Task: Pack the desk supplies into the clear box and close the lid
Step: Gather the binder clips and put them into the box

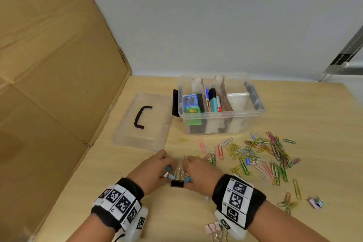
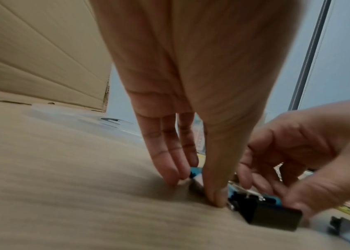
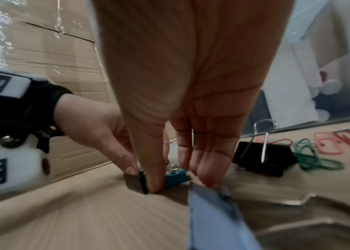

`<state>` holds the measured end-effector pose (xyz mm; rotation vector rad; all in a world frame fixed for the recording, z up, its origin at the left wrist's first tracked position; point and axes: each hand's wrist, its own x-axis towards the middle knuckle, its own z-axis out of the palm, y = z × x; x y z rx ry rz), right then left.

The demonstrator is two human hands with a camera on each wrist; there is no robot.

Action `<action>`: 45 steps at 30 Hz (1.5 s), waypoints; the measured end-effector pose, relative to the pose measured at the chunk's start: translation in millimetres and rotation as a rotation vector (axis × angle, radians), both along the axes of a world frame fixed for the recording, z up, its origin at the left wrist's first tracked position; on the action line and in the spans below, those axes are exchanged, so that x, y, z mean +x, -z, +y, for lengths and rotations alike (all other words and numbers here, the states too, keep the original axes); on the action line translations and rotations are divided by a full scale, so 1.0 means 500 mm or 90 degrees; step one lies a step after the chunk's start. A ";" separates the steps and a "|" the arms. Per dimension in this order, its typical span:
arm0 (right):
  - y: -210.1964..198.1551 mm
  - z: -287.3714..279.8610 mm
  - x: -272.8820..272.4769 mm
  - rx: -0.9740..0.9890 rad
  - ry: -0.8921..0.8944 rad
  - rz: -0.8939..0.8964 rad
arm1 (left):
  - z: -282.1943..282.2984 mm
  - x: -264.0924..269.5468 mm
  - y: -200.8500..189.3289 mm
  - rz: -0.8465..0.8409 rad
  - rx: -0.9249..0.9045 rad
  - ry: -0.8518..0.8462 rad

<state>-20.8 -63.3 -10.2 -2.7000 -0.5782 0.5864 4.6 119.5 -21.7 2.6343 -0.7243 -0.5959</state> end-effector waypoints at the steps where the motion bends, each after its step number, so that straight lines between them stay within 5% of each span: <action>1: 0.002 0.004 0.002 0.001 0.013 0.003 | 0.000 0.000 0.000 0.000 -0.002 0.001; 7: -0.009 -0.020 0.010 0.078 0.120 0.095 | 0.006 0.010 0.007 -0.055 0.002 0.022; 12: -0.025 -0.066 0.021 0.619 0.437 0.407 | 0.004 0.014 0.016 -0.100 0.027 0.053; 14: -0.034 -0.065 0.021 0.725 0.483 0.433 | 0.004 0.017 0.018 -0.103 0.026 0.055; 16: -0.030 -0.053 0.027 0.587 0.446 0.313 | 0.006 0.022 0.019 -0.094 0.000 0.041; 19: -0.016 -0.027 0.041 0.209 0.289 0.106 | 0.014 0.029 0.018 -0.072 -0.042 0.010; 25: 0.007 0.042 0.067 -0.119 0.230 0.072 | 0.036 0.035 0.015 -0.017 -0.141 -0.065; 29: 0.010 0.051 0.077 -0.150 0.197 0.098 | 0.048 0.032 0.004 0.017 -0.210 -0.120; 35: -0.056 -0.010 0.069 0.006 0.219 0.143 | 0.057 0.036 -0.026 0.033 -0.314 -0.182; 45: -0.279 -0.207 0.151 0.183 0.392 -0.064 | 0.014 0.062 -0.127 -0.030 -0.416 -0.203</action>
